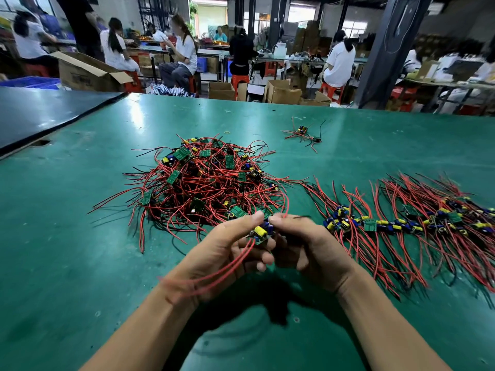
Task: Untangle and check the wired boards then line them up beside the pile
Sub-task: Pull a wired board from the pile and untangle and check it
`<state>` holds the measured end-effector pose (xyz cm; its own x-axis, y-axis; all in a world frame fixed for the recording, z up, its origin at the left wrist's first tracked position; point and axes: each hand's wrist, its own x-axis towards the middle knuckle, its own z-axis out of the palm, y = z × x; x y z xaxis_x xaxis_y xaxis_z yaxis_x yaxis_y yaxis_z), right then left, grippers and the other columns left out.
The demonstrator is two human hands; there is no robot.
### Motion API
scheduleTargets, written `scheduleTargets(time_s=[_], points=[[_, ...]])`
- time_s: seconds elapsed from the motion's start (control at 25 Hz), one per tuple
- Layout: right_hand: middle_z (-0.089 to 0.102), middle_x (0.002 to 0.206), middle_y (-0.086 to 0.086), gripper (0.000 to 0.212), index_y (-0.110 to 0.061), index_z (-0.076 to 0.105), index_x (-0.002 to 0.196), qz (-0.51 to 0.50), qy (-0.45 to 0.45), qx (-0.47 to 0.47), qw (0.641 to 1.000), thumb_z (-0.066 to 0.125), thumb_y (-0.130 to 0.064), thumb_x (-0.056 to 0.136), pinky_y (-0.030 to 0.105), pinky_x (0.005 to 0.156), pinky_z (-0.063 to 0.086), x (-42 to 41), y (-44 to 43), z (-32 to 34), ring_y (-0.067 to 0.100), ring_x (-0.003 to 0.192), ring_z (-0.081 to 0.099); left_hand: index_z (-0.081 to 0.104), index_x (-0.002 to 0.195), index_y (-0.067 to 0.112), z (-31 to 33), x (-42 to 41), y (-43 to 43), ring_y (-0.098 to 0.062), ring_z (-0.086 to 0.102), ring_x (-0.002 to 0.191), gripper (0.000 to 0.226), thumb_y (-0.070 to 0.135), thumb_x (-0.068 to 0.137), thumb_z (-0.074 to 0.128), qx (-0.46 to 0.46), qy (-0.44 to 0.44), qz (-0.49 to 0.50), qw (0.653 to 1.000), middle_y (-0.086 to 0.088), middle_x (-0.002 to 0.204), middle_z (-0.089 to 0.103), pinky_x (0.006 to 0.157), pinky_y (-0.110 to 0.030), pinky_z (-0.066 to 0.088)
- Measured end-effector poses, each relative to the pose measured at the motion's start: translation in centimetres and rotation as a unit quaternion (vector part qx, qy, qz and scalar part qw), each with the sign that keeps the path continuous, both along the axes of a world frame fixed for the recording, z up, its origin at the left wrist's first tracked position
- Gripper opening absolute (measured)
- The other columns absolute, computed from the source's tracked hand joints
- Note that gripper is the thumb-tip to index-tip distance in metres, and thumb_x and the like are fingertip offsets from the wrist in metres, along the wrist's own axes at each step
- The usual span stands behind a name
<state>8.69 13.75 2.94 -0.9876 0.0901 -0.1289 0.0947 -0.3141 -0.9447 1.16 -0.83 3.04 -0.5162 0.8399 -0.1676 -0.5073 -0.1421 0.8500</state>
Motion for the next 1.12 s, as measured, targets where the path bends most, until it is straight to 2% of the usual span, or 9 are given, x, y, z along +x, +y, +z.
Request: scheduleTargets(time_s=[0.08, 0.2, 0.32, 0.44, 0.6, 0.68, 0.84, 1.0, 1.12], points=[[0.058, 0.071, 0.002, 0.011, -0.025, 0.071, 0.076, -0.041, 0.004, 0.032, 0.999, 0.075, -0.034, 0.076, 0.03, 0.062, 0.031, -0.4, 0.1, -0.3, 0.017, 0.063, 0.044, 0.066, 0.099, 0.007, -0.4, 0.0, 0.1, -0.019, 0.067, 0.057, 0.036, 0.032, 0.073, 0.072, 0.007, 0.014, 0.044, 0.999, -0.011, 0.075, 0.07, 0.052, -0.025, 0.055], [0.062, 0.076, 0.008, 0.021, -0.022, 0.077, 0.094, -0.069, 0.029, 0.025, 0.997, 0.078, -0.032, 0.075, 0.044, 0.075, 0.035, -0.7, 0.2, -0.8, 0.022, 0.067, 0.05, 0.063, 0.085, 0.011, -1.0, -0.2, 0.2, -0.025, 0.069, 0.063, 0.024, 0.024, 0.07, 0.076, 0.009, 0.028, 0.071, 0.997, -0.017, 0.081, 0.071, 0.06, -0.028, 0.059], [0.065, 0.069, -0.001, 0.03, -0.021, 0.078, 0.092, -0.063, 0.048, -0.004, 0.997, 0.083, -0.037, 0.067, 0.03, 0.062, 0.041, -0.7, 0.2, -0.7, 0.01, 0.055, 0.051, 0.072, 0.096, 0.007, -1.0, -0.1, 0.1, -0.025, 0.071, 0.068, 0.022, 0.017, 0.076, 0.074, 0.017, 0.026, 0.047, 0.998, -0.017, 0.084, 0.072, 0.066, -0.032, 0.061], [0.064, 0.066, -0.003, 0.016, -0.019, 0.079, 0.083, -0.068, 0.052, -0.025, 0.996, 0.081, -0.031, 0.072, 0.019, 0.049, 0.046, -0.7, 0.3, -0.7, 0.008, 0.052, 0.05, 0.075, 0.097, 0.007, -1.1, -0.1, 0.1, -0.024, 0.071, 0.071, 0.023, 0.015, 0.076, 0.073, 0.013, 0.027, 0.035, 0.999, -0.015, 0.083, 0.072, 0.065, -0.035, 0.06], [0.066, 0.074, 0.002, 0.018, -0.02, 0.079, 0.086, -0.044, 0.029, -0.006, 0.999, 0.072, -0.036, 0.081, 0.027, 0.057, 0.042, -0.5, 0.0, -0.6, 0.018, 0.064, 0.052, 0.076, 0.081, 0.017, -1.1, 0.5, 0.4, -0.024, 0.071, 0.068, 0.007, 0.017, 0.075, 0.072, -0.036, 0.075, 0.035, 0.996, -0.016, 0.083, 0.072, 0.071, -0.038, 0.059], [0.066, 0.079, 0.006, 0.025, -0.019, 0.078, 0.09, -0.033, 0.009, 0.002, 0.999, 0.067, -0.041, 0.085, 0.026, 0.054, 0.042, -0.5, -0.1, -0.6, 0.019, 0.063, 0.051, 0.076, 0.077, 0.019, -1.2, 0.8, 0.7, -0.024, 0.07, 0.064, 0.003, 0.017, 0.075, 0.075, -0.039, 0.075, 0.054, 0.995, -0.016, 0.081, 0.072, 0.063, -0.035, 0.059], [0.062, 0.076, 0.009, 0.028, -0.017, 0.077, 0.091, -0.026, -0.001, -0.003, 1.0, 0.069, -0.043, 0.084, 0.02, 0.04, 0.043, -0.4, -0.2, -0.4, 0.011, 0.044, 0.049, 0.078, 0.084, 0.016, -1.6, 1.0, 0.9, -0.024, 0.07, 0.065, 0.014, 0.01, 0.087, 0.066, -0.047, 0.099, 0.092, 0.99, -0.018, 0.081, 0.072, 0.059, -0.032, 0.06], [0.066, 0.086, 0.014, 0.032, -0.016, 0.077, 0.092, -0.032, -0.011, 0.006, 0.999, 0.071, -0.045, 0.081, 0.025, 0.052, 0.05, -0.5, -0.2, -0.7, 0.017, 0.059, 0.06, 0.077, 0.082, 0.012, -1.6, 1.2, 1.0, -0.025, 0.07, 0.064, 0.015, 0.008, 0.089, 0.064, -0.058, 0.132, 0.102, 0.984, -0.018, 0.082, 0.073, 0.053, -0.025, 0.056], [0.056, 0.08, 0.011, 0.033, -0.018, 0.078, 0.094, -0.06, -0.021, 0.014, 0.998, 0.067, -0.047, 0.082, 0.022, 0.048, 0.046, -0.8, 0.0, -1.0, 0.013, 0.057, 0.05, 0.075, 0.075, 0.013, -1.6, 1.2, 1.0, -0.022, 0.069, 0.059, 0.022, 0.006, 0.09, 0.062, -0.063, 0.138, 0.116, 0.982, -0.015, 0.078, 0.073, 0.053, -0.025, 0.055]])
